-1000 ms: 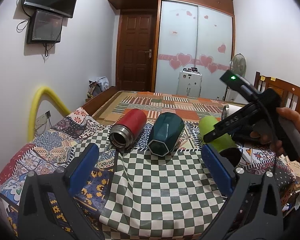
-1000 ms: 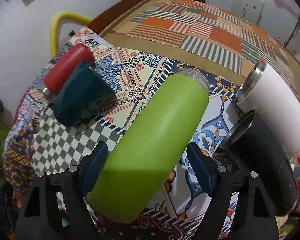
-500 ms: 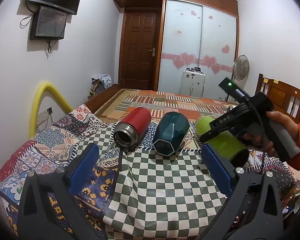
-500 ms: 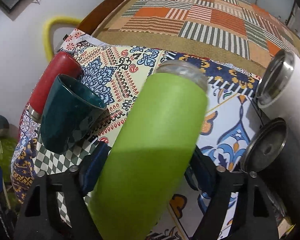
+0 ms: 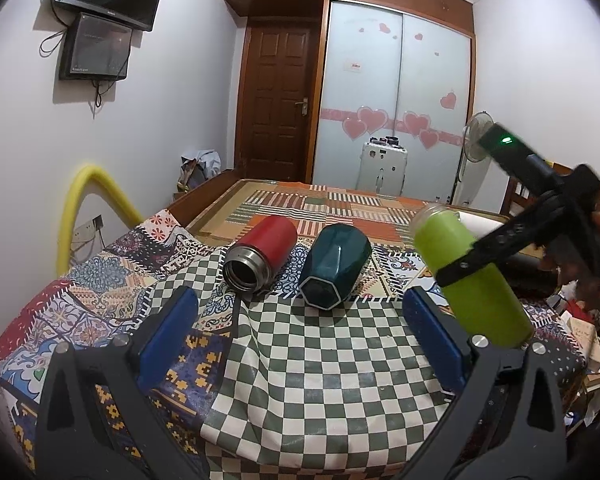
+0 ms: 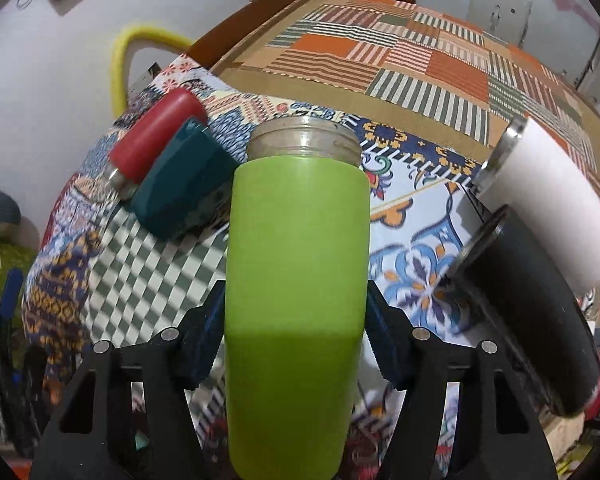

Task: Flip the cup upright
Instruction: 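Lift the lime green bottle with the right gripper and rotate it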

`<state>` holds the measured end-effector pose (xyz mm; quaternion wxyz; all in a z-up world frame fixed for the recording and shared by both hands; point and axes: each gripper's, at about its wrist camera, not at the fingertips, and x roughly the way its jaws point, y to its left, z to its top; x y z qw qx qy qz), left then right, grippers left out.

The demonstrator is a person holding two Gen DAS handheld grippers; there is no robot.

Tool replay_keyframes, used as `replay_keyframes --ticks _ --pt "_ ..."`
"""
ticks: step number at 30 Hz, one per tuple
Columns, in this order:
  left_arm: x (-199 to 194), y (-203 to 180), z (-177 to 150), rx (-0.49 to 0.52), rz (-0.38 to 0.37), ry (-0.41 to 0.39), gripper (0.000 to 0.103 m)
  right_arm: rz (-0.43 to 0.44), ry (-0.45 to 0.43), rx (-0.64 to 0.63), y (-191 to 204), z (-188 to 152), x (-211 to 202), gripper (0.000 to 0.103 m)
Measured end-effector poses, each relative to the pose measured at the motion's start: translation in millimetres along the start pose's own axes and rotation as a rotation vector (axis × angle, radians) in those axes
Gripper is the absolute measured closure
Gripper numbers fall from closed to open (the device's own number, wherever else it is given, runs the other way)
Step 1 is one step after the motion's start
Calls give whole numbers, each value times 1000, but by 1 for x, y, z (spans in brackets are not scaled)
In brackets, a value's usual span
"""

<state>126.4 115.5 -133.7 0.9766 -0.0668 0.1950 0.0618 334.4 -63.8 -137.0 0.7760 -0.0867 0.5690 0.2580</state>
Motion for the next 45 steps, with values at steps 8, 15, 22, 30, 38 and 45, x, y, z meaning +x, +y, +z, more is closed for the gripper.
replay_keyframes --ticks 8,15,22,30,38,45 --pt "-7 6 4 -31 -19 -11 0 -62 -31 -38 9 -31 -61 42" --pt "-17 2 6 -31 -39 -31 0 -144 -27 -64 20 -56 -93 42" --pt "-23 -3 7 -17 -49 -44 0 -156 78 -99 28 -74 -73 42" --pt "-22 6 9 -34 -22 -50 0 -147 28 -136 38 -51 -49 42" --pt "-16 18 10 -59 7 -40 0 -158 -11 -191 45 -19 -16 42" --pt "-12 21 9 -60 16 -29 0 -73 162 -148 37 -36 36 42"
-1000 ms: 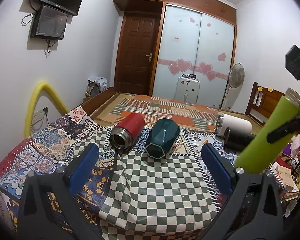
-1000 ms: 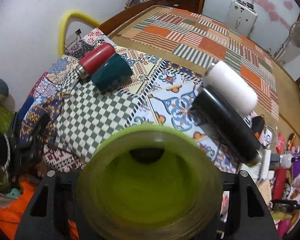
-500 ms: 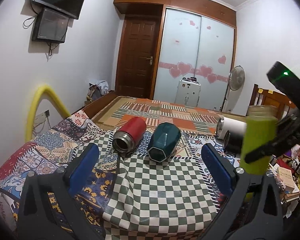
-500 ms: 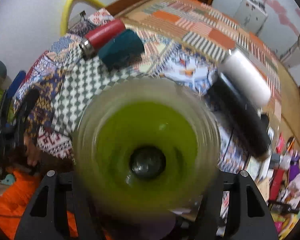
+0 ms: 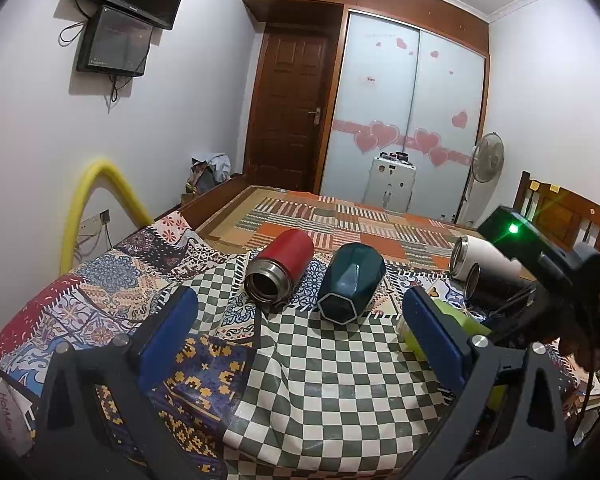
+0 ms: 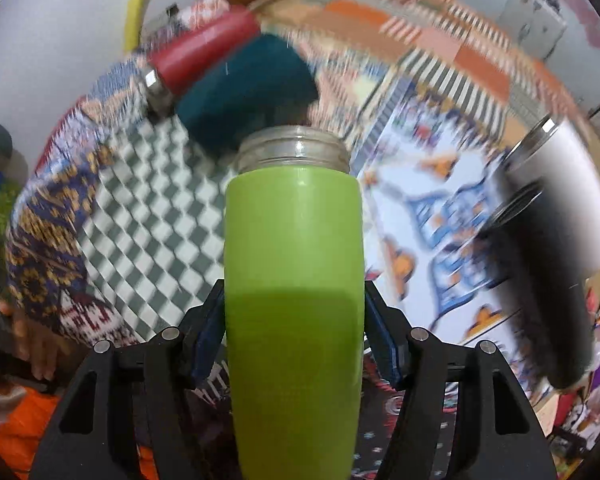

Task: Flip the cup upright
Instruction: 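Lift the lime green bottle with the right gripper and rotate it, then pass the lime green bottle from the right gripper into the left gripper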

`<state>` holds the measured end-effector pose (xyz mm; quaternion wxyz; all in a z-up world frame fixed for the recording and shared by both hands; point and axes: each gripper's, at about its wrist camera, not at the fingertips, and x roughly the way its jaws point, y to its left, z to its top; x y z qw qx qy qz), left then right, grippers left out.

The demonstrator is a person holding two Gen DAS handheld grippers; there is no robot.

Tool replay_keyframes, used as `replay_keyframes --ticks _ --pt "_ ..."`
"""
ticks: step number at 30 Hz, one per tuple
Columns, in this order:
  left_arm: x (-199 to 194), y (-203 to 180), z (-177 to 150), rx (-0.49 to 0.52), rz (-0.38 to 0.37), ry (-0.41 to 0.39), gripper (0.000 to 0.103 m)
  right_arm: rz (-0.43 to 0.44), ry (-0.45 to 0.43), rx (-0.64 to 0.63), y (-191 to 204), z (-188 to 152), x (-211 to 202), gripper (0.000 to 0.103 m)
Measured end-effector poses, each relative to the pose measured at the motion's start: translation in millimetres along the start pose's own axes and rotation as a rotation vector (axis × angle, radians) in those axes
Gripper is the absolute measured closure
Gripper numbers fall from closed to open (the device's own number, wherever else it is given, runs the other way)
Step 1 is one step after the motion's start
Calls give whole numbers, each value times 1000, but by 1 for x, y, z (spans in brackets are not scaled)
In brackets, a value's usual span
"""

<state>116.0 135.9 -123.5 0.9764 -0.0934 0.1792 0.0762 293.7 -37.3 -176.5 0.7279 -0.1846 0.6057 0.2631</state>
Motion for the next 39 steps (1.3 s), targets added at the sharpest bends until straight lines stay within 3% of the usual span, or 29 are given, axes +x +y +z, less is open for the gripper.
replay_keyframes --ticks 9,12,19,24,28,32,39 --pt "9 -19 -9 19 -28 51 0 21 -78 -1 -1 -23 -15 41" --pt "14 -30 -4 31 -41 87 0 33 -148 0 -3 -34 -30 31" --pt "36 -68 9 66 -120 203 0 61 -343 36 -23 -78 -77 31" --pt "61 -111 11 127 -153 313 0 -79 -513 67 -47 -109 -105 31" --pt "82 -141 8 167 -159 414 0 -170 -597 94 -61 -132 -115 29" --pt "104 -159 2 185 -113 522 0 -193 -654 123 -72 -154 -117 29" --pt "126 -173 -11 189 -100 650 0 -190 -770 168 -81 -177 -118 23"
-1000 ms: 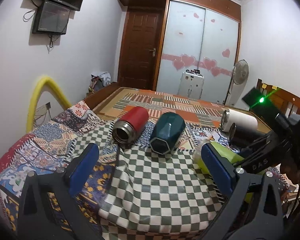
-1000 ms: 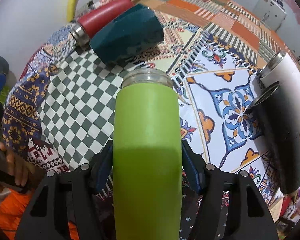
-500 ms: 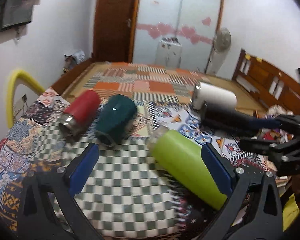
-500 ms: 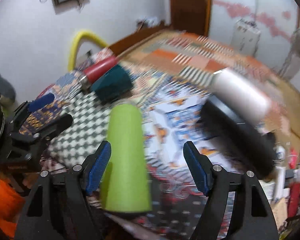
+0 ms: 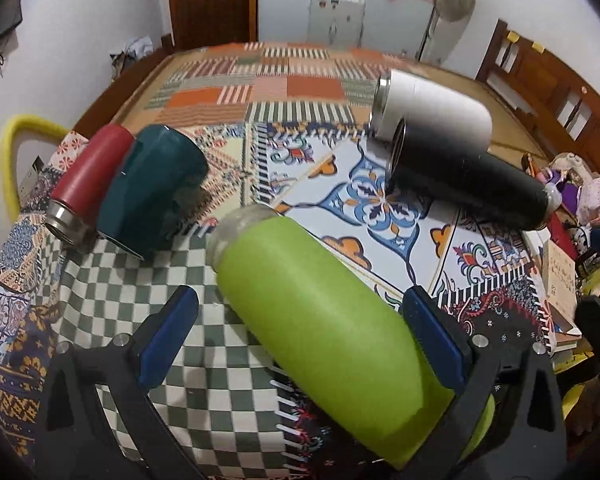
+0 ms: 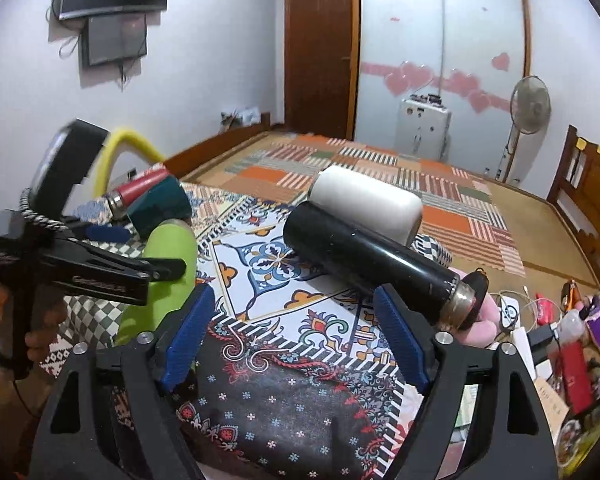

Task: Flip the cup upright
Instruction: 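Pass the lime green bottle from the right gripper into the left gripper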

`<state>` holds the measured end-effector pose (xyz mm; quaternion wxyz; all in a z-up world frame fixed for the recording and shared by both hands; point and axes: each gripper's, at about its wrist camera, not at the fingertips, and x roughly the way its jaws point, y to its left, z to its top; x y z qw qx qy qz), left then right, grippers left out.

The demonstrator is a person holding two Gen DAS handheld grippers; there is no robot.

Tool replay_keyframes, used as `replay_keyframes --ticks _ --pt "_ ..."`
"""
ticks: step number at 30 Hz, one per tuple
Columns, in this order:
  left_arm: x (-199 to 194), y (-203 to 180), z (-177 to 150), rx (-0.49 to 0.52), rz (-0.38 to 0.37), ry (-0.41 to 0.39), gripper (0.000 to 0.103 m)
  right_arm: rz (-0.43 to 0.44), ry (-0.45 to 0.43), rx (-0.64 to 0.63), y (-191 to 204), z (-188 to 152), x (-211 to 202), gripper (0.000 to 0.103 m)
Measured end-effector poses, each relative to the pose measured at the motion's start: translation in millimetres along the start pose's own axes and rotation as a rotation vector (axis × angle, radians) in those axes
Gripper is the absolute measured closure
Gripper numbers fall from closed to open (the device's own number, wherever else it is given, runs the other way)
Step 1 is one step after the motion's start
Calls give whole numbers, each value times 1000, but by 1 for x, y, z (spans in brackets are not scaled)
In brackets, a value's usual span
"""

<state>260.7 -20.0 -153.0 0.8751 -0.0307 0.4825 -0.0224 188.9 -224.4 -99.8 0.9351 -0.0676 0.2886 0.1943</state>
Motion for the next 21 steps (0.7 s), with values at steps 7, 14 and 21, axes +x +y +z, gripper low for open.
replay_keyframes --ticks 7,14,21 --pt "25 -6 10 5 -23 94 2 37 -44 70 -14 -9 -1 22" --pt "50 -9 31 42 -78 202 28 56 -64 118 -20 -17 -1 22" --pt "48 -12 34 105 -64 208 35 38 -88 115 -15 -20 -5 22"
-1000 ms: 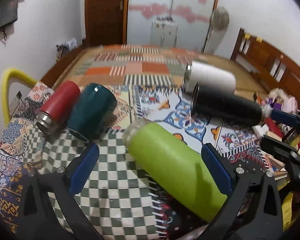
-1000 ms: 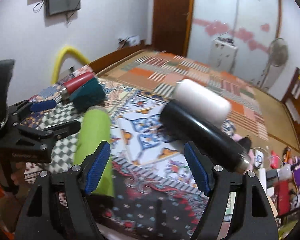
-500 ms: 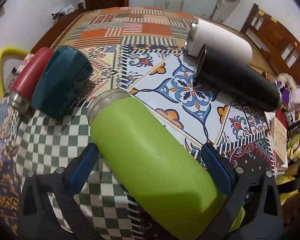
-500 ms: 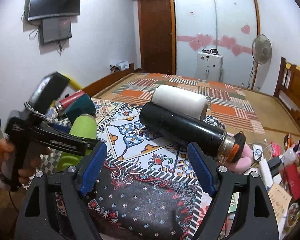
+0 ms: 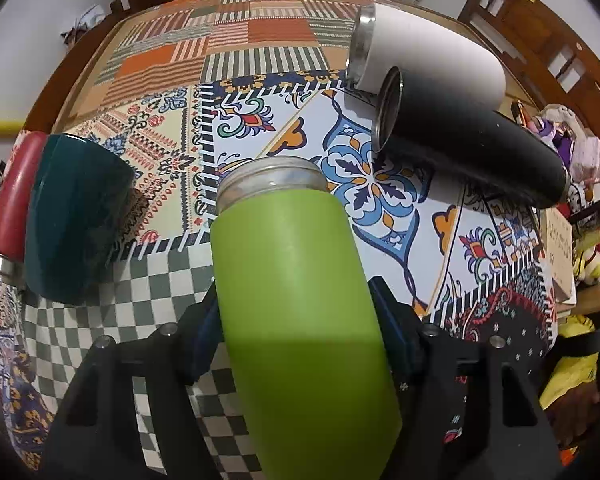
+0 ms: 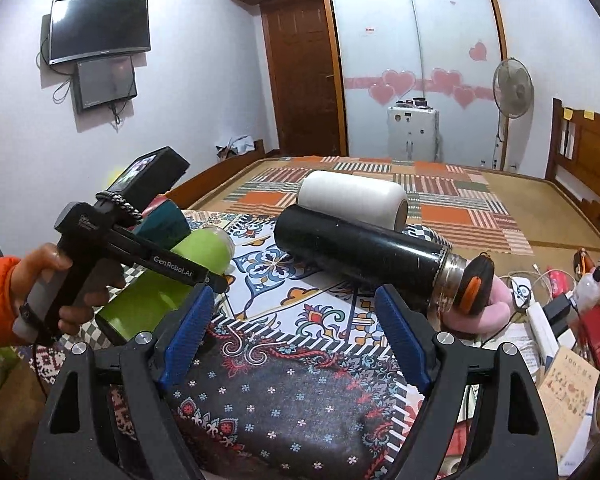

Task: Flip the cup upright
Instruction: 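Pass the lime green bottle from the right gripper into the left gripper, then lower the lime green bottle upright onto the bed with the left gripper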

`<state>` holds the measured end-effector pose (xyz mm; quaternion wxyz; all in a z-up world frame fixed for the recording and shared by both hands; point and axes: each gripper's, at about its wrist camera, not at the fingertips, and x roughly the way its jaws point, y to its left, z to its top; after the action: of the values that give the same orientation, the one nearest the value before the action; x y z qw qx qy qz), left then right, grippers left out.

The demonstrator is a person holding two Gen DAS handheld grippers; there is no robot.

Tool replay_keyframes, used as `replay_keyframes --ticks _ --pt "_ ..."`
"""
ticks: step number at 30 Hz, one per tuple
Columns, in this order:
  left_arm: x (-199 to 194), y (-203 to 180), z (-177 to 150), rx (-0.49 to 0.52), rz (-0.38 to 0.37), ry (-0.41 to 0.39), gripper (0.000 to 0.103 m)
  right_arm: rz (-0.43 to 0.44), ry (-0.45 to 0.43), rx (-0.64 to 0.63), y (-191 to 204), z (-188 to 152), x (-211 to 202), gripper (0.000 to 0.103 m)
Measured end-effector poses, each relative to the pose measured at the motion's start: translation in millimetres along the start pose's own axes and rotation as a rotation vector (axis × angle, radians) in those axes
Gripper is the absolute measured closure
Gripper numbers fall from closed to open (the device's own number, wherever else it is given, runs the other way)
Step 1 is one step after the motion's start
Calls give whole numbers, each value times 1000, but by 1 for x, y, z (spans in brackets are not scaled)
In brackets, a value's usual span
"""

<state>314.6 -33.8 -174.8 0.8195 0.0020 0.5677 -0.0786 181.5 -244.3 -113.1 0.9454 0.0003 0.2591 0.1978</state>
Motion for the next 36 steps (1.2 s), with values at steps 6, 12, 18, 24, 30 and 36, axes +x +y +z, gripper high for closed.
replay_keyframes --ticks 6,12,18,24,30,36 --pt "-49 -4 -22 34 -30 -131 40 12 -38 13 2 8 -8 22" --pt "-105 -17 -50 114 -7 -290 41 28 -84 33 8 18 -15 17" --pt "-126 -21 -64 177 -1 -379 41 35 -110 22 19 23 -18 15" --pt "-123 -19 -49 166 -15 -396 41 37 -110 31 23 23 -14 14" --pt "-110 -22 -45 171 -23 -386 41 29 -110 28 23 22 -12 14" --pt "-109 -17 -48 150 -37 -417 40 26 -103 25 24 21 -10 14"
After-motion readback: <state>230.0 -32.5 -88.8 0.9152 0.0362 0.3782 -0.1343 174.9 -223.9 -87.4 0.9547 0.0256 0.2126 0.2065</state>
